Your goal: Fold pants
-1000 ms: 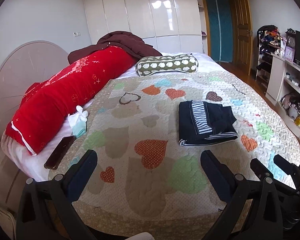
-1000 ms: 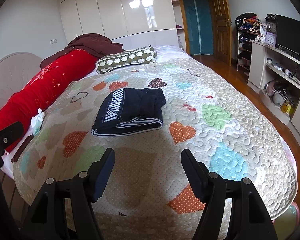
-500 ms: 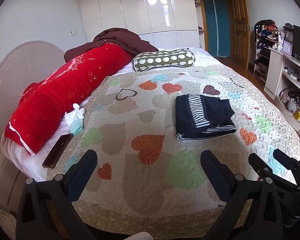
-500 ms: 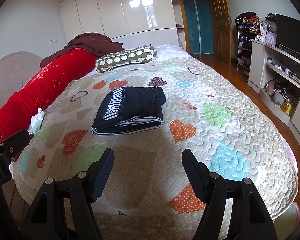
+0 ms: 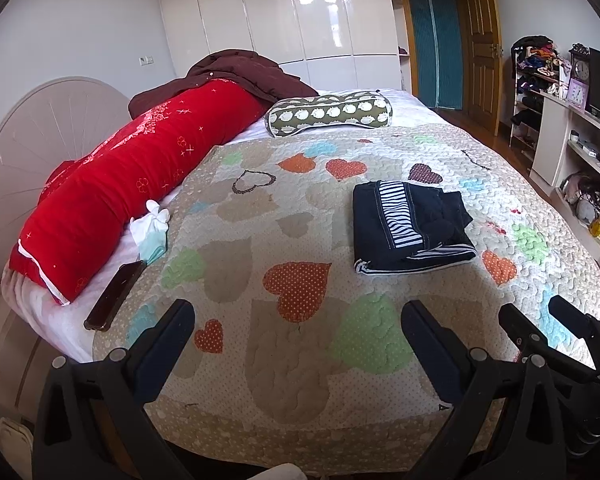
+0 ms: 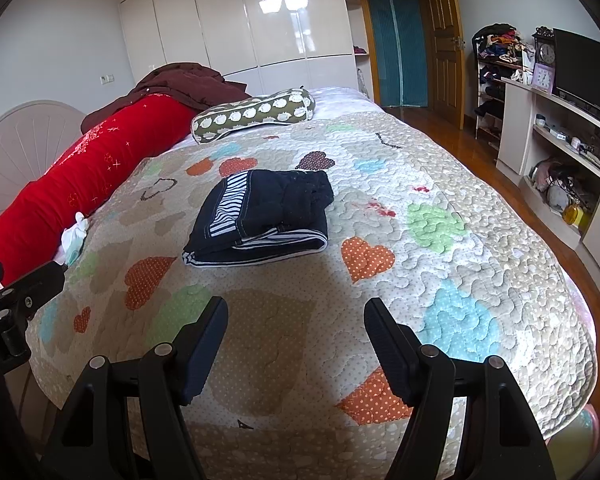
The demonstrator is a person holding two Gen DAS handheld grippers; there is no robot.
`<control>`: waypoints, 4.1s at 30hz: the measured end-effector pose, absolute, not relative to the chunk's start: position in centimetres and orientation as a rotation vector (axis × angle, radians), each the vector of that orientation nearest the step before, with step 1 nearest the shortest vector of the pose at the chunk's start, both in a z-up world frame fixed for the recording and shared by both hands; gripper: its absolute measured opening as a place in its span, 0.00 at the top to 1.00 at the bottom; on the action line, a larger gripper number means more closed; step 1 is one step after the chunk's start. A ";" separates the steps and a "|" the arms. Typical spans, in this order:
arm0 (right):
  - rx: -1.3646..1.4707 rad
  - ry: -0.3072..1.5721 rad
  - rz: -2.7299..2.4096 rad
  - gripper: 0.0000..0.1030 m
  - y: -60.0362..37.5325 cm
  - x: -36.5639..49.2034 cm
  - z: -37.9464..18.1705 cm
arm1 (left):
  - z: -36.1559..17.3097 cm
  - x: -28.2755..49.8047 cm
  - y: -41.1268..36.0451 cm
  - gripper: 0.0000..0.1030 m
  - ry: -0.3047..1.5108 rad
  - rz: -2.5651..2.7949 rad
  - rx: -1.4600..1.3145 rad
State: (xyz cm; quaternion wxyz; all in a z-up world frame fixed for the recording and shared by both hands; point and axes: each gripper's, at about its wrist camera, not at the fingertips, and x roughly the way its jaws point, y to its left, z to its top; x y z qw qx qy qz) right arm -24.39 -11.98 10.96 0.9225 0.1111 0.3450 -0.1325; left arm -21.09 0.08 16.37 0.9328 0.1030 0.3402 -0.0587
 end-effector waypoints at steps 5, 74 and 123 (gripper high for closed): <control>0.224 0.714 -0.268 0.27 -11.7 -24.4 10.8 | 16.1 -21.0 0.1 0.00 0.704 -0.125 0.205; 0.367 1.009 -0.236 0.02 -13.4 -21.7 2.5 | 1.7 -16.1 2.5 0.00 1.106 -0.046 0.045; 0.323 1.001 -0.243 0.01 -12.8 -21.7 2.2 | 1.7 -16.1 2.5 0.00 1.101 -0.047 0.041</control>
